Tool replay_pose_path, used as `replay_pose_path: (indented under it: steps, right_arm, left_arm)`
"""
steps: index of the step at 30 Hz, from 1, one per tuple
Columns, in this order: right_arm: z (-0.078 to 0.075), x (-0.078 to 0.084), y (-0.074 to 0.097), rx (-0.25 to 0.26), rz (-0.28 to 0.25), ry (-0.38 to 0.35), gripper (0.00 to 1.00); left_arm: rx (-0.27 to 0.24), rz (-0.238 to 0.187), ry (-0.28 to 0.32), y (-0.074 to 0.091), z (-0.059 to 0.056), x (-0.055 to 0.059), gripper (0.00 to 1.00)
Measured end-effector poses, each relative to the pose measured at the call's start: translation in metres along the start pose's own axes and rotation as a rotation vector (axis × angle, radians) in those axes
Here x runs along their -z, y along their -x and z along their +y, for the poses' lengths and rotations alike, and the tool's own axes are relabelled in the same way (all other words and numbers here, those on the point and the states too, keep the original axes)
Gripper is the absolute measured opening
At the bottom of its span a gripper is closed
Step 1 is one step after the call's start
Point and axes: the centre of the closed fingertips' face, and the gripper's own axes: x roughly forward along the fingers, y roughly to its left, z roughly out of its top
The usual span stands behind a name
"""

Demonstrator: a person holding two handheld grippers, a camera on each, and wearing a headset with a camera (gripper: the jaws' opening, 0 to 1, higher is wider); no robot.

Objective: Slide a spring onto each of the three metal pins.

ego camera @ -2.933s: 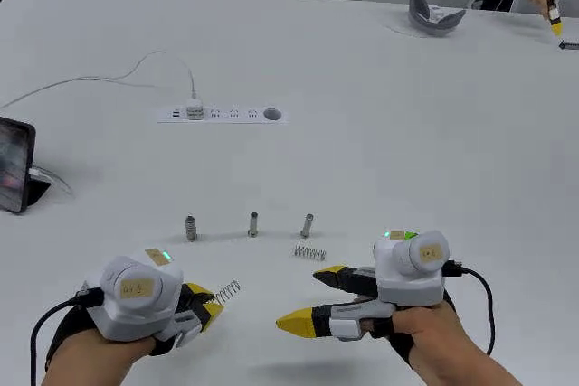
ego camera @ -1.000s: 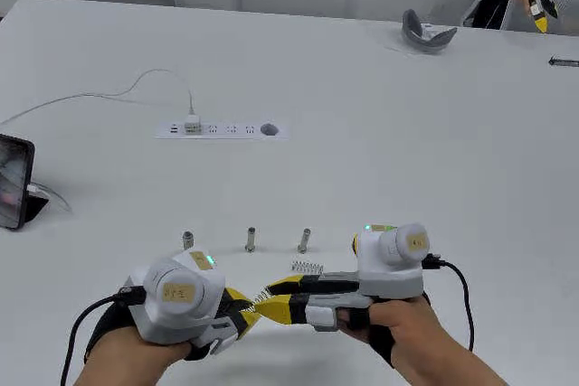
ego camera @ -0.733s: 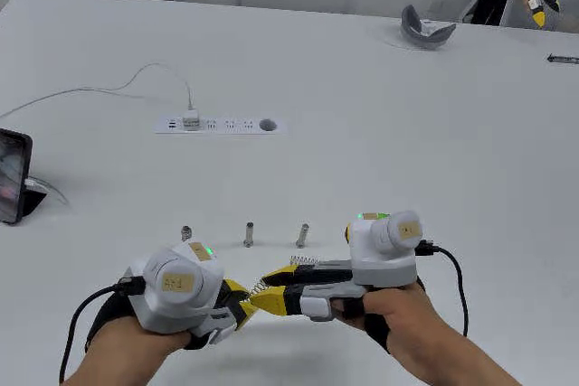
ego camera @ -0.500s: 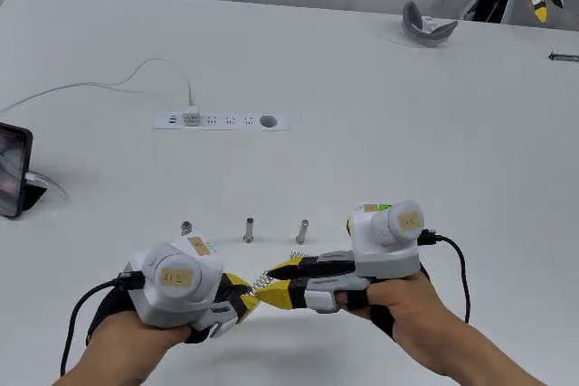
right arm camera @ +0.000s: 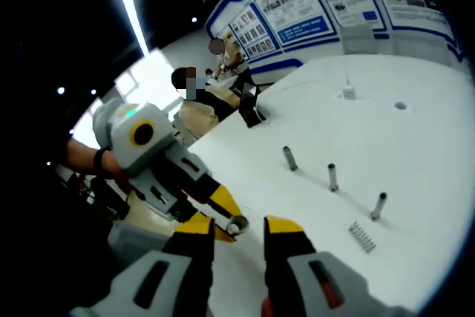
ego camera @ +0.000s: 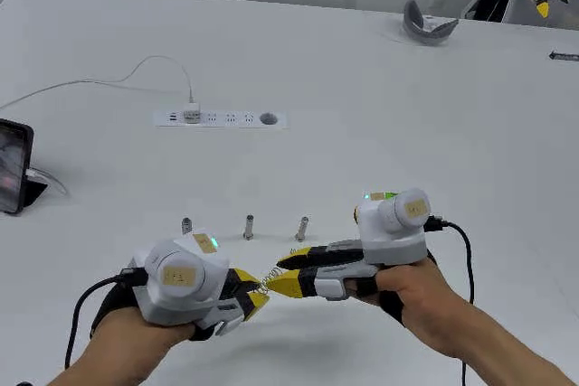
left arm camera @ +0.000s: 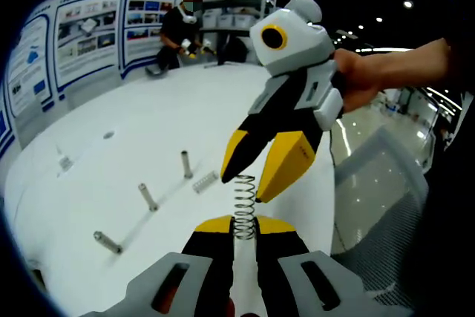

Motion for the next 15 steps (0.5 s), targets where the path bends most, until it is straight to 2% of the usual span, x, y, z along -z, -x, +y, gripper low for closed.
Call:
replay_pose_path:
  steps: [5,9,13,15]
  right_arm:
    - [0.003,-0.001,-0.001,-0.022,0.015,0.031,0.22]
    - [0.007,-0.006,0.0,-0.04,0.028,0.066,0.13]
    - [0.01,-0.012,0.001,-0.05,0.049,0.108,0.12]
    - [0.011,-0.012,0.003,-0.055,0.083,0.148,0.12]
  left_arm:
    - [0.012,-0.02,-0.016,0.002,-0.001,-0.007,0.1]
    - [0.015,-0.028,-0.018,0.003,0.001,-0.011,0.1]
    - [0.026,-0.043,-0.026,0.004,0.001,-0.016,0.1]
    - [0.034,-0.046,-0.033,0.003,0.002,-0.019,0.1]
